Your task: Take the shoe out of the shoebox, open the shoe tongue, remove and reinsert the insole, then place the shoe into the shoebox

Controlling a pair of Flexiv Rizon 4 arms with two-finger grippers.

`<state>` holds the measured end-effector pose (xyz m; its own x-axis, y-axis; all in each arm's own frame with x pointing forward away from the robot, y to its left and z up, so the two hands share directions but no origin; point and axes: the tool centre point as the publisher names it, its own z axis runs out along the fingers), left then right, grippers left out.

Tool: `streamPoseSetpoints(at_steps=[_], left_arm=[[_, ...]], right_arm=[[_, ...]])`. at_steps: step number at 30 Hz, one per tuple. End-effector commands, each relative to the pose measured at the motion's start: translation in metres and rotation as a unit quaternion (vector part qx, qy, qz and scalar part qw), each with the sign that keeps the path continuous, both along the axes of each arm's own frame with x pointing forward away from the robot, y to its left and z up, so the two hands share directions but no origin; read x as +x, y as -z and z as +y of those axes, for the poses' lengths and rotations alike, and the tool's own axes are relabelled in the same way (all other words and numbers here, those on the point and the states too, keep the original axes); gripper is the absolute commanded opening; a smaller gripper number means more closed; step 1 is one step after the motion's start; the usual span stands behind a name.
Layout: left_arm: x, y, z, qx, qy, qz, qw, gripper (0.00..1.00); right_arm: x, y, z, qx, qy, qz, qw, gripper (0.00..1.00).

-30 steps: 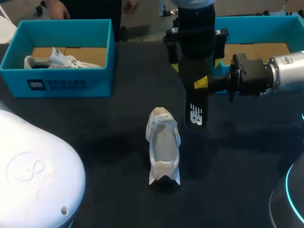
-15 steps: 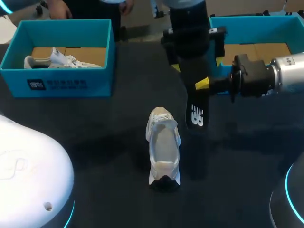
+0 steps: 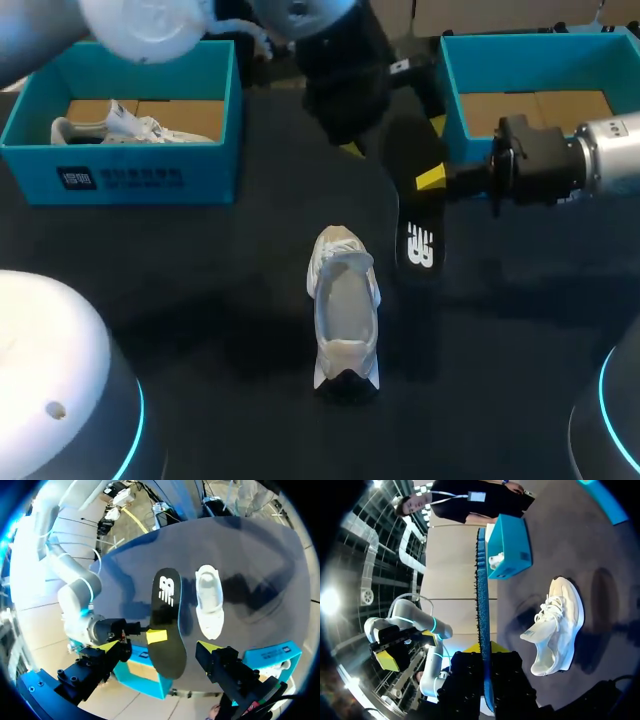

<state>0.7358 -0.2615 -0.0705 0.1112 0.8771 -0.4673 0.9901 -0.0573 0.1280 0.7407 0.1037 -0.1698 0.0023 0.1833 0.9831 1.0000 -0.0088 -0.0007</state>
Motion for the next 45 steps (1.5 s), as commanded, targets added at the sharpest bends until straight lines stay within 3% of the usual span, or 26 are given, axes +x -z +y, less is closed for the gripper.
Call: streamPoseSetpoints(at_steps=[1,7,21,26,39,45], left_arm=[[-0.008,0.001,0.026,-0.203,0.034,-0.008,0.979,1.0],[-0.013,-0.003,0.036,-0.284,0.046,-0.005,0.958,1.0],[-0.018,-0.002,0.052,-0.41,0.067,0.009,0.91,1.0],[-0.021,-0.004,0.053,-0.399,0.096,-0.03,0.911,1.0],[-0.021,-0.004,0.053,-0.399,0.096,-0.03,0.911,1.0],[-0.018,0.019,0.056,-0.424,0.05,0.007,0.904,1.0]], right_arm=[[-0.003,-0.004,-0.004,-0.005,0.001,0.001,1.0,0.0],[-0.006,-0.005,-0.007,-0.008,0.004,0.002,1.0,0.0],[-0.008,-0.005,-0.006,-0.009,-0.002,0.01,1.0,0.0],[-0.008,-0.005,-0.006,-0.009,-0.001,0.012,1.0,0.0],[-0.01,-0.01,-0.009,-0.017,-0.008,0.025,1.0,0.0],[-0.015,-0.021,-0.023,-0.024,0.019,0.016,0.999,0.0]])
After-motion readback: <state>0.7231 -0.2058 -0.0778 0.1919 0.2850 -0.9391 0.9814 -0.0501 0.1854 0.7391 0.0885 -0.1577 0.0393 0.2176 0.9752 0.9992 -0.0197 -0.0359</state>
